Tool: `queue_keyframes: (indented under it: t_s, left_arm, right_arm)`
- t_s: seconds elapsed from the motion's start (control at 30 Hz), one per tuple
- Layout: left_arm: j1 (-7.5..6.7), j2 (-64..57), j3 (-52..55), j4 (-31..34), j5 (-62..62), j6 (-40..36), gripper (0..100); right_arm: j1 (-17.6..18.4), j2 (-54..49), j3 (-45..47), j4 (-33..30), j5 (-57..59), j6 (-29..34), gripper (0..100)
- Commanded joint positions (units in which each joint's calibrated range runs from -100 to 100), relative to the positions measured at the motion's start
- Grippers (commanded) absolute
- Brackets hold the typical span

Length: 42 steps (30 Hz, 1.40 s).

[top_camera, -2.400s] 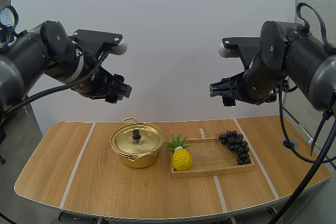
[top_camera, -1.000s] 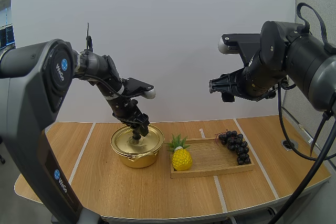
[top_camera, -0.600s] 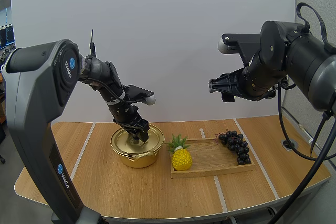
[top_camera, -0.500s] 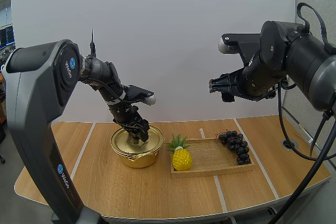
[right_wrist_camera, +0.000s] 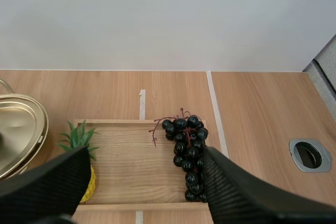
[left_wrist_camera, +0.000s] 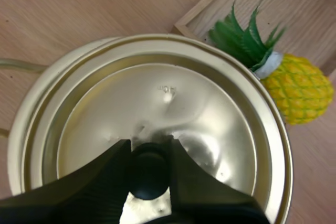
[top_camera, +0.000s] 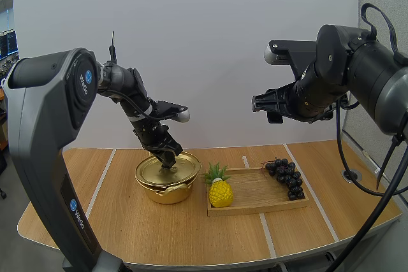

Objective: Open the pot, put the grape inside, and close it

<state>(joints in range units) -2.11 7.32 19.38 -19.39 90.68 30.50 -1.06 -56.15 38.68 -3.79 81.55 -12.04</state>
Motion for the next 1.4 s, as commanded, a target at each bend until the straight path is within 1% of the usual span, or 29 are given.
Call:
queue_keyframes:
  t_s: [0.0, 0.1, 0.27, 0.43, 0.63, 0.73, 0.8, 0.97, 1.1, 1.2, 1.37]
  left_arm:
    - [-0.18, -5.7, -6.4, 0.6, 9.3, -2.1, 0]
    - [-0.18, -10.4, -10.7, 1.6, 9.3, -3.1, 0]
    - [-0.12, -17.9, -20.7, 5.4, 9.3, -5.1, 0]
    - [-0.12, -23.1, -32.2, 10.1, 4.3, -8.0, 0]
    - [-0.12, -24.5, -45.6, 10.6, 3.2, -10.3, 0]
    - [-0.12, -24.5, -50.8, 11.4, 0.2, -12.5, 0]
    - [-0.12, -24.5, -53.6, 11.5, -1.6, -13.7, 0]
    - [-0.12, -24.5, -57.2, 11.5, -5.5, -14.3, 0]
    - [-0.12, -24.5, -57.2, 11.5, -15.5, -14.2, 0]
    - [-0.12, -24.5, -57.2, 11.5, -20.1, -14.2, 0]
    - [-0.12, -24.5, -57.2, 11.5, -23.8, -14.2, 0]
  right_arm:
    - [0.0, -0.3, -0.7, 0.1, -0.3, -0.3, 100]
    - [0.0, -0.3, -0.7, 0.1, -0.3, -0.3, 100]
    - [0.0, -0.3, -0.7, 0.1, -0.3, -0.3, 100]
    - [0.0, -0.3, -0.7, 0.1, -1.2, -0.3, 100]
    - [0.0, -0.3, -0.7, -0.8, -0.8, -0.3, 100]
    - [0.0, -0.3, -0.7, -1.5, 0.9, -2.9, 100]
    - [0.0, -0.3, -0.7, -1.7, 2.0, -2.9, 100]
    - [0.0, 1.2, 0.4, -3.9, 2.2, -2.9, 100]
    - [0.0, 5.7, 0.7, -5.4, 1.2, -2.6, 100]
    - [-0.2, 9.0, 0.7, -6.0, -1.8, -2.5, 100]
    - [-2.9, 15.0, 0.7, -6.1, -8.3, -4.2, 100]
